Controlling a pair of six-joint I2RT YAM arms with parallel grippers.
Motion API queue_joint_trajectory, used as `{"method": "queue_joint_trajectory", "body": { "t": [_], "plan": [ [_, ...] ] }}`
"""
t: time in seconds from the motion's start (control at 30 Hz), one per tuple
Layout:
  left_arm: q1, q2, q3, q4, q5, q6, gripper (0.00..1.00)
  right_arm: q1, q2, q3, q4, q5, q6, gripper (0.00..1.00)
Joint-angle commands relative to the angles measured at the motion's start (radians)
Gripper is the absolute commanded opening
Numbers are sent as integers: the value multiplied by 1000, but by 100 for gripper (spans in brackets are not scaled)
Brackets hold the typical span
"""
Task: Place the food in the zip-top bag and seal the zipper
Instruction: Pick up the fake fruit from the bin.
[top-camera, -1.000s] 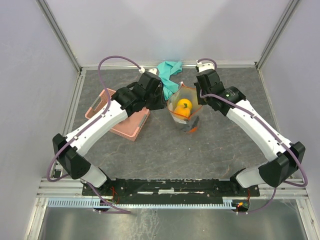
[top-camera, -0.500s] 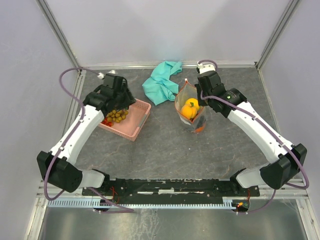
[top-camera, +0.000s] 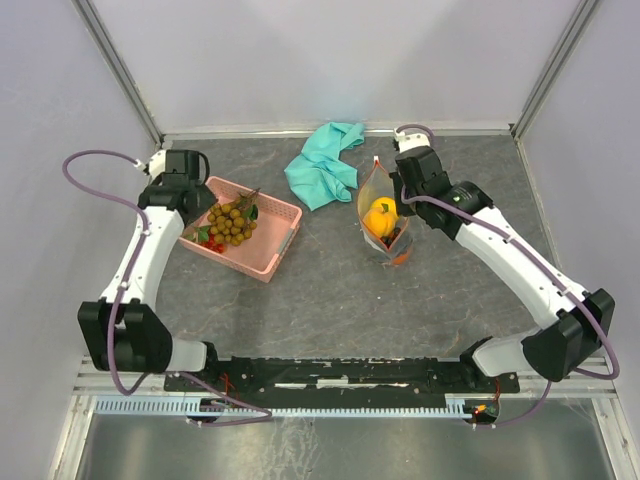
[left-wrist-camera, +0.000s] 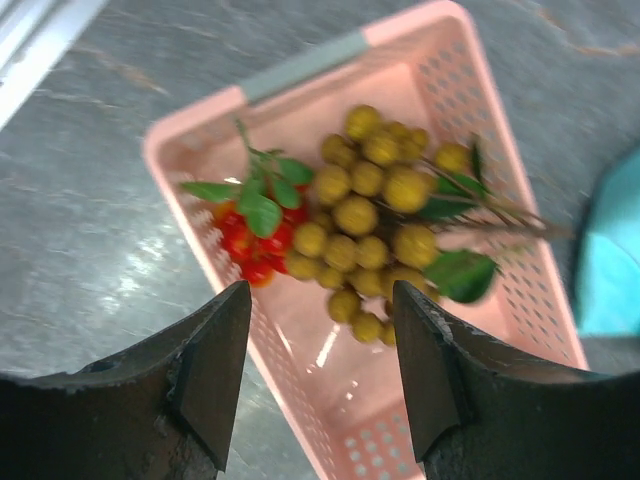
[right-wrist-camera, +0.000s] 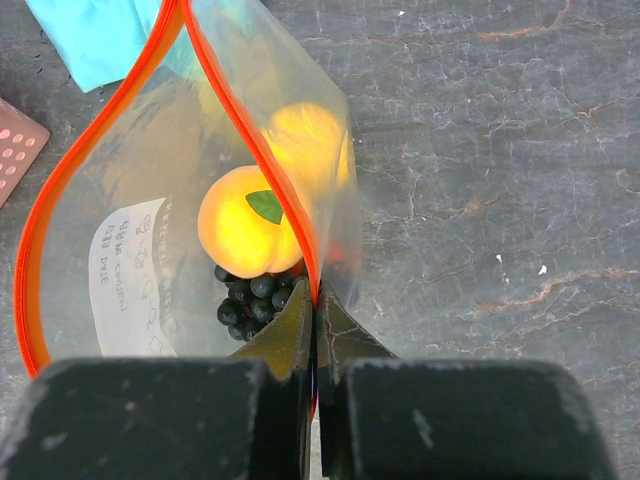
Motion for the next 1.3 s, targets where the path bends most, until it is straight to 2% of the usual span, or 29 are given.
{"method": "queue_joint_trajectory", "body": {
  "t": [0.0,0.3,0.73,1.03,1.27],
  "plan": [
    [79,54,-33,59,-103,48,65,-5,-54,-17,48,3,-4,3],
    [147,238,-16,134,-94,62,57,-5,-75,-42,54,13,-9,4],
    [163,434,33,151,-86,91,37,-4,-69,-46,62,16,-14,4],
    [162,380,13,153,-47,97,5,-4,-62,-40,62,13,-14,4],
    [162,270,-4,133,-19,117,3,-3,-65,-42,60,-2,-4,4]
  ]
}}
